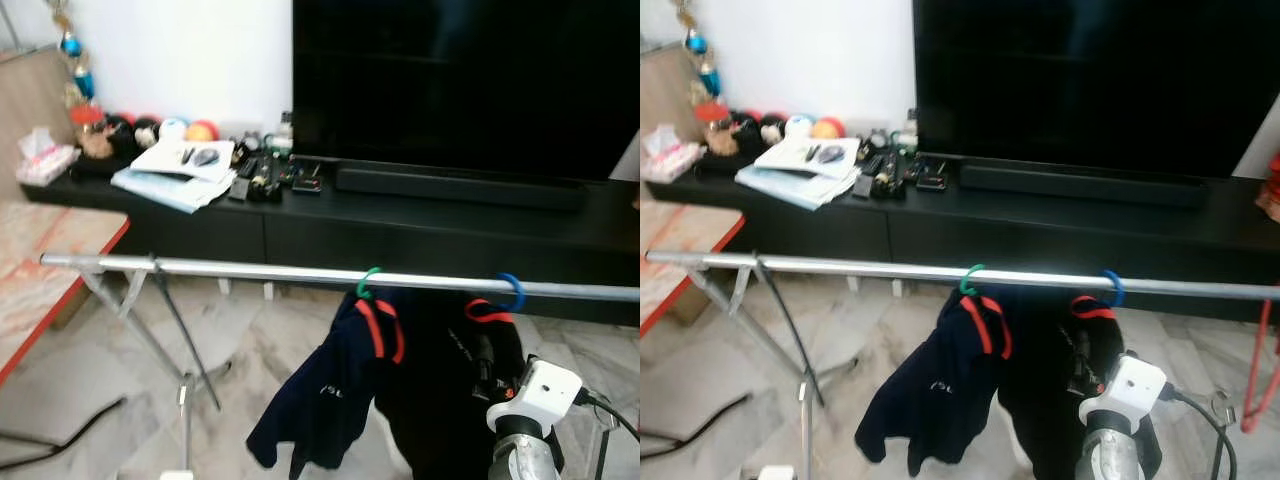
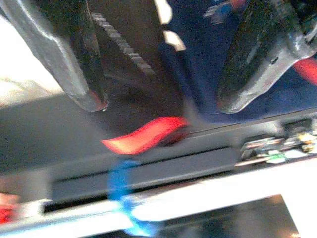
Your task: Hang hanger
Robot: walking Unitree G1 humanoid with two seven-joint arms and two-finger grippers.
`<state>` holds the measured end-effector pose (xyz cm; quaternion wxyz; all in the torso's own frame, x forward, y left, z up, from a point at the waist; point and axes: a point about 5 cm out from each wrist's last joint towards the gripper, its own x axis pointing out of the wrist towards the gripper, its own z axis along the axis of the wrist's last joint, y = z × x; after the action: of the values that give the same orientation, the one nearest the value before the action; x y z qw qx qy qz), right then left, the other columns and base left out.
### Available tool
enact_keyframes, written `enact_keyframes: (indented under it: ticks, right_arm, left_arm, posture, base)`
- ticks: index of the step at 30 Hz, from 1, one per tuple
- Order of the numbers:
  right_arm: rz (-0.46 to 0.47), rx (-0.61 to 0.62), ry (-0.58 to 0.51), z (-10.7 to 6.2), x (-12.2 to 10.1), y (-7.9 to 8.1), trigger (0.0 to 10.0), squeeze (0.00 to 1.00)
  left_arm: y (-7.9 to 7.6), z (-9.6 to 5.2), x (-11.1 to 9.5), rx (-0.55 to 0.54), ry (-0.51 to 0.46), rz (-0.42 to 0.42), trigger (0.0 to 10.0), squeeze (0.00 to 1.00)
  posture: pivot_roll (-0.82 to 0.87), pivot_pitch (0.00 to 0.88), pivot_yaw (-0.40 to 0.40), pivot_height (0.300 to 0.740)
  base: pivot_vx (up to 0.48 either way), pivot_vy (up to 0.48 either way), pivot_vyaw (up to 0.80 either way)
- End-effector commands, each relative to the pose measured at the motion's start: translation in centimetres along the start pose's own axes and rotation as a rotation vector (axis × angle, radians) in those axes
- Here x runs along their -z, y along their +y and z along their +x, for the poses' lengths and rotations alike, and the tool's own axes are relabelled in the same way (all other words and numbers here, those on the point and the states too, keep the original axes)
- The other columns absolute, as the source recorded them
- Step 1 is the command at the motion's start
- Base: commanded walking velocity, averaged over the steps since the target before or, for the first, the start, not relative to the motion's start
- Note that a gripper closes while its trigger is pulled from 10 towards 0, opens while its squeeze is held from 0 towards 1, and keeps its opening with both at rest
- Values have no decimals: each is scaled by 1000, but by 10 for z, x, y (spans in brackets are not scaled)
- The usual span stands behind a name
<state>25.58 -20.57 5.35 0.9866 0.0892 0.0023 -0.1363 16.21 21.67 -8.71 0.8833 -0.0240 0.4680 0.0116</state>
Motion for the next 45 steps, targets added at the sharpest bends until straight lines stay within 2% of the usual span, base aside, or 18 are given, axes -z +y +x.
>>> enact_keyframes:
  ticks: [1, 4, 9, 14, 18, 22, 26, 29, 34, 45]
  right_arm:
    - [-6, 26, -13, -4, -6, -7, 10000, 0]
    - [-21, 54, -32, -11, -15, -13, 10000, 0]
    - [-54, 84, -29, -7, -24, -21, 10000, 0]
    - [-108, 114, 23, 17, -38, -26, 10000, 0]
    - [-140, 87, 100, 32, -39, -19, 10000, 0]
    - [-152, 28, 210, 43, -28, -2, 10000, 0]
    - [-141, -5, 249, 46, -25, 11, 10000, 0]
    - [-141, -29, 284, 41, -17, 22, 10000, 0]
    - [-142, -29, 328, 37, -7, 25, 10000, 0]
    - [-121, 65, 304, 55, -13, 20, 10000, 0]
  left_arm:
    - [2, -2, 7, -8, 23, -13, 10000, 0]
    - [2, -2, 8, -8, 28, -11, 10000, 0]
    - [2, -2, 9, -7, 30, -9, 10000, 0]
    - [3, -2, 10, -6, 34, -7, 10000, 0]
    - [4, -3, 10, -8, 36, -8, 10000, 0]
    - [5, -3, 11, -11, 38, -10, 10000, 0]
    - [7, -3, 10, -15, 36, -14, 10000, 0]
    - [9, -4, 10, -23, 35, -19, 10000, 0]
    - [11, -4, 10, -26, 37, -18, 10000, 0]
    - [10, -4, 10, -13, 26, -24, 10000, 0]
  posture:
    - [107, 0, -17, 740]
    - [100, 0, -19, 740]
    - [96, 0, -17, 740]
    - [93, 0, -15, 740]
    - [92, 0, -13, 740]
    - [97, 0, -8, 740]
    - [111, 0, -10, 740]
    - [108, 0, -6, 740]
    - [106, 0, -2, 740]
    - [108, 0, 4, 740]
  base:
    - [0, 0, 0]
    - [0, 0, 0]
    - [0, 0, 0]
    - [0, 0, 0]
    - [0, 0, 0]
    - [0, 0, 0]
    - [0, 0, 0]
    - [0, 0, 0]
    - [0, 0, 0]
    - [0, 0, 0]
